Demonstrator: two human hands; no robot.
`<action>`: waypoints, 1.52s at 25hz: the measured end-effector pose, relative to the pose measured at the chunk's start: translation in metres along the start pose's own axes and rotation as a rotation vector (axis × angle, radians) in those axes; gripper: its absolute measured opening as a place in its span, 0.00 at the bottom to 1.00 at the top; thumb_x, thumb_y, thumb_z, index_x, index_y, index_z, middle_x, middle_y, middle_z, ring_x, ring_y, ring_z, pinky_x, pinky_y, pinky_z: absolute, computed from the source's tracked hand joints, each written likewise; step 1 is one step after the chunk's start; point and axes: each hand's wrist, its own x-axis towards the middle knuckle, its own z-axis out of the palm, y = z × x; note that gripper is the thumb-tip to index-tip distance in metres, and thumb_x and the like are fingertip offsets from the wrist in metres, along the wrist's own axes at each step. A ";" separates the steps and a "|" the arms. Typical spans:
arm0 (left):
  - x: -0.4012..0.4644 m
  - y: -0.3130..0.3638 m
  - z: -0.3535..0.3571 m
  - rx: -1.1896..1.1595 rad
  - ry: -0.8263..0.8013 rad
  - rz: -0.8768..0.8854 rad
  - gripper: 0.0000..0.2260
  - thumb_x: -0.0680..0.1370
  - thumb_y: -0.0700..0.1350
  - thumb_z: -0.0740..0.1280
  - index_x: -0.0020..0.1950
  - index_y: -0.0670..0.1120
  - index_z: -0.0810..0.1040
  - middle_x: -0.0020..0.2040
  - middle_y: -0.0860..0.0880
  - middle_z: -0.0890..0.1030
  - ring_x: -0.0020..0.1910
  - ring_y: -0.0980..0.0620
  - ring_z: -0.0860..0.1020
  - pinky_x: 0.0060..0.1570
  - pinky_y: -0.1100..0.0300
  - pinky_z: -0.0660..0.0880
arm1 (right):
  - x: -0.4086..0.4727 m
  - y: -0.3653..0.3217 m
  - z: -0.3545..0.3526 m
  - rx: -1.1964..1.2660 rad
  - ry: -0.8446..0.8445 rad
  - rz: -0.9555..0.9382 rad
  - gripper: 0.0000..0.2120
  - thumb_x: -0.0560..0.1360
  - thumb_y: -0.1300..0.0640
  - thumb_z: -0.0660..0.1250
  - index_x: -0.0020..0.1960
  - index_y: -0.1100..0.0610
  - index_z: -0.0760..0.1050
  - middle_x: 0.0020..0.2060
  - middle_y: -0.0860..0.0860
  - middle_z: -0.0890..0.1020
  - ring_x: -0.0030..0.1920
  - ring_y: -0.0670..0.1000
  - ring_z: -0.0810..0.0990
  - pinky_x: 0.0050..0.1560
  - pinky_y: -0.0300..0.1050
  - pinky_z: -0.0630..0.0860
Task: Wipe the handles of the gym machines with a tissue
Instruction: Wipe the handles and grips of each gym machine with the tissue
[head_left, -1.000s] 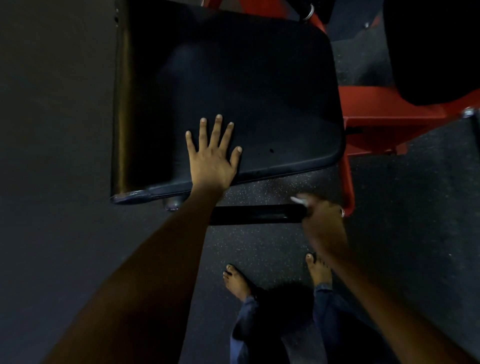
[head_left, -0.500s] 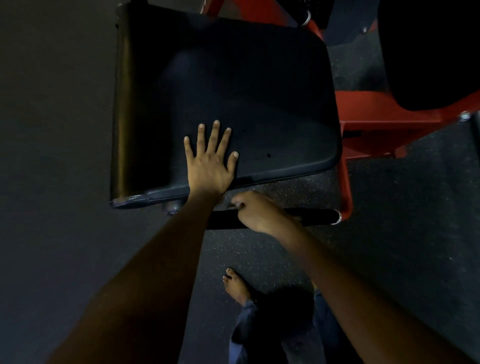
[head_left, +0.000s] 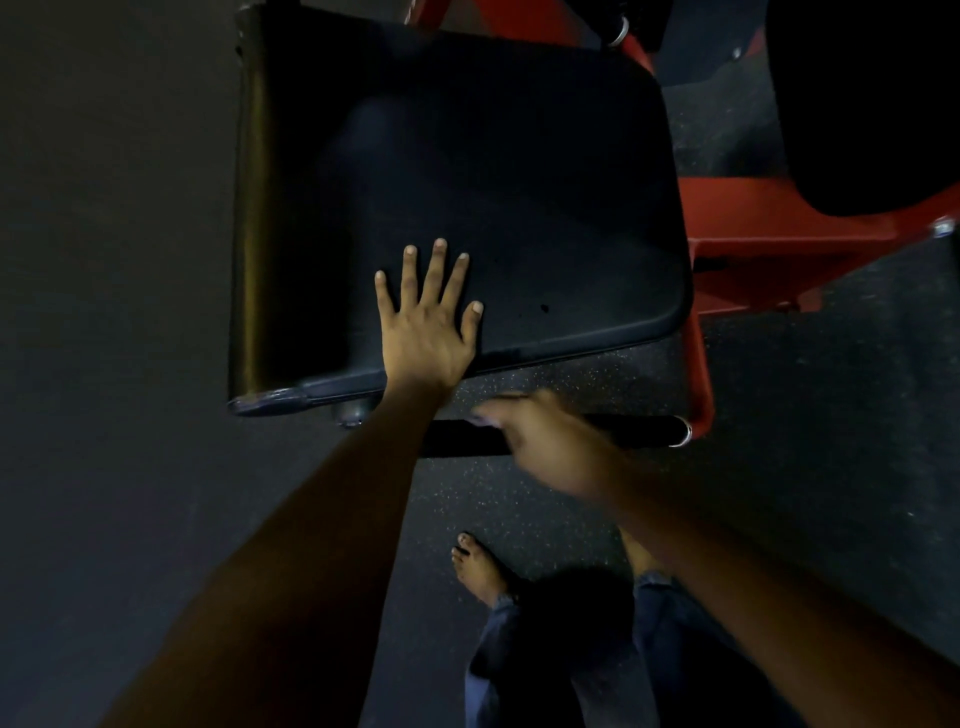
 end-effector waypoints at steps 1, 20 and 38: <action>-0.001 0.000 0.000 -0.005 0.000 0.000 0.27 0.82 0.59 0.40 0.80 0.53 0.47 0.80 0.50 0.46 0.79 0.44 0.42 0.74 0.39 0.41 | 0.009 -0.010 0.008 -0.012 -0.017 -0.057 0.20 0.78 0.66 0.57 0.67 0.53 0.71 0.60 0.55 0.76 0.59 0.54 0.76 0.60 0.51 0.73; -0.047 0.051 -0.102 -0.384 -0.151 -0.213 0.24 0.84 0.54 0.48 0.79 0.48 0.56 0.79 0.49 0.58 0.78 0.50 0.52 0.76 0.52 0.48 | -0.021 -0.003 -0.113 -0.236 0.479 0.330 0.12 0.77 0.63 0.60 0.57 0.58 0.77 0.53 0.55 0.77 0.50 0.59 0.79 0.47 0.48 0.75; -0.182 0.059 -0.405 -0.467 0.248 -0.490 0.24 0.84 0.56 0.50 0.77 0.47 0.62 0.77 0.50 0.63 0.78 0.52 0.55 0.75 0.55 0.50 | -0.164 -0.233 -0.285 -0.436 0.611 -0.125 0.07 0.74 0.64 0.62 0.45 0.62 0.79 0.46 0.57 0.80 0.48 0.59 0.78 0.51 0.51 0.72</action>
